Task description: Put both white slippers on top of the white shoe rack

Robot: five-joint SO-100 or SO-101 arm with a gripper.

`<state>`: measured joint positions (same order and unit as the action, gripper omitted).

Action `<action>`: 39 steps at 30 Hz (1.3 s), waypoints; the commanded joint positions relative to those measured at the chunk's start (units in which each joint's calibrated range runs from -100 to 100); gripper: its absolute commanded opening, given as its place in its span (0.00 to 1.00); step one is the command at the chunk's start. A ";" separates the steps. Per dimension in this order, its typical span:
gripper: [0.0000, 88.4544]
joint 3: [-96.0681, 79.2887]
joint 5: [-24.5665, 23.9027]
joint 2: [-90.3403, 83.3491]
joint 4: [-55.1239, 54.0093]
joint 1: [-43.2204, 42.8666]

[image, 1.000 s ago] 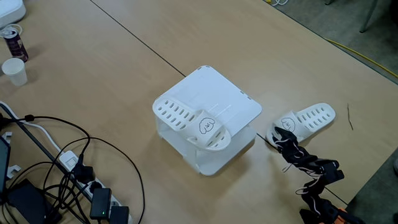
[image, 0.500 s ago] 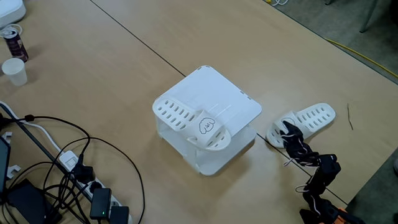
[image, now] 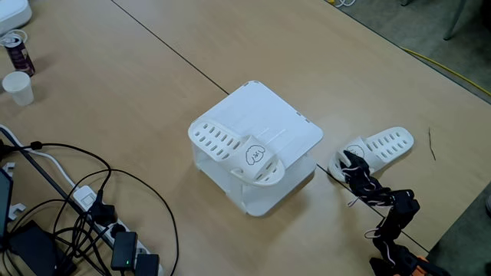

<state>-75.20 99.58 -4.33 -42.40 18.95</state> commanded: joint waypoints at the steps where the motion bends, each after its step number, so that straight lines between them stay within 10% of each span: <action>1: 0.21 3.17 0.42 1.51 -1.00 -1.43; 39: 0.22 -4.50 0.42 10.85 -21.01 14.19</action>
<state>-79.51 99.58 7.46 -60.77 31.01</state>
